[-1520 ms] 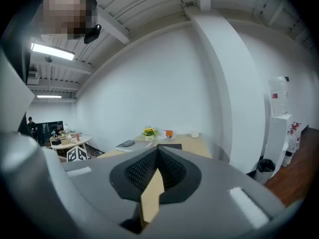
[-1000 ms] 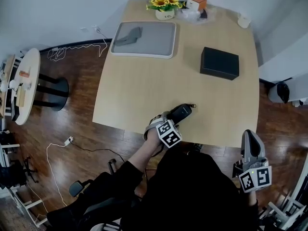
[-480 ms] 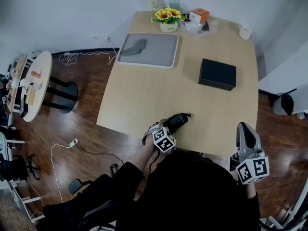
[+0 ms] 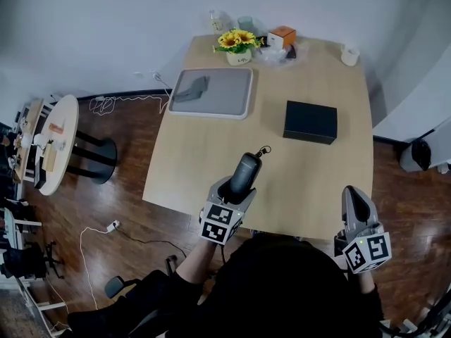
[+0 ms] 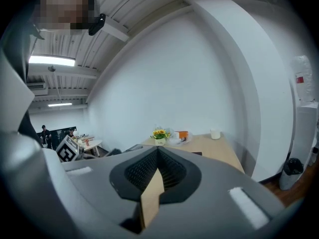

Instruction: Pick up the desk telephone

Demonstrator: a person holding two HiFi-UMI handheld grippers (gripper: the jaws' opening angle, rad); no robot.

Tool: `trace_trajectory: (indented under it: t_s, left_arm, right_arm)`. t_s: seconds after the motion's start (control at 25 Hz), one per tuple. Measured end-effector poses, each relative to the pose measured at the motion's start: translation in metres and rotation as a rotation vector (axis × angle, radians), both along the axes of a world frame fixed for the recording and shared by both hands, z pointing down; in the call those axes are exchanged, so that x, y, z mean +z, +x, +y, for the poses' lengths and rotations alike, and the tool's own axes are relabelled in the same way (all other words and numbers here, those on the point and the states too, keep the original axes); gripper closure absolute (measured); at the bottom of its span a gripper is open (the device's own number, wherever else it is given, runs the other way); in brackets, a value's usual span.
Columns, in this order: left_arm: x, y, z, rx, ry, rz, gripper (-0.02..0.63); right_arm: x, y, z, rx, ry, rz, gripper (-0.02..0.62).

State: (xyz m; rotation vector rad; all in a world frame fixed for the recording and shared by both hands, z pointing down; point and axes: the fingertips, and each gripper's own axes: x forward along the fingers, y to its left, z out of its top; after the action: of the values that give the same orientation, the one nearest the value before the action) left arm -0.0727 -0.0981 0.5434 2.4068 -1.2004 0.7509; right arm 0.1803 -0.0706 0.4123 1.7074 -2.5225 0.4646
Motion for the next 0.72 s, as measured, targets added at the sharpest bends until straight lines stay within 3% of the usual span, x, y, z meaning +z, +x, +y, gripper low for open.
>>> trace_trajectory:
  t_s: [0.2,0.4,0.52,0.72]
  left_arm:
    - [-0.114,0.017,-0.009,0.003,0.213,0.109,0.342]
    - [-0.171,0.021,0.004,-0.009,0.369,0.143,0.342]
    - [-0.179,0.019,0.006,-0.036,0.409,0.167,0.343]
    - [-0.181,0.018,0.004,-0.061,0.408,0.194,0.344]
  right_arm:
    - [-0.005,-0.002,-0.007,-0.015,0.017,-0.005,0.595]
    - [-0.011,-0.001,-0.01,-0.017,0.031,-0.007,0.595]
    - [-0.011,0.002,-0.013,-0.018,0.034,-0.012,0.595]
    - [-0.014,0.006,-0.017,-0.013,0.045,-0.028,0.595]
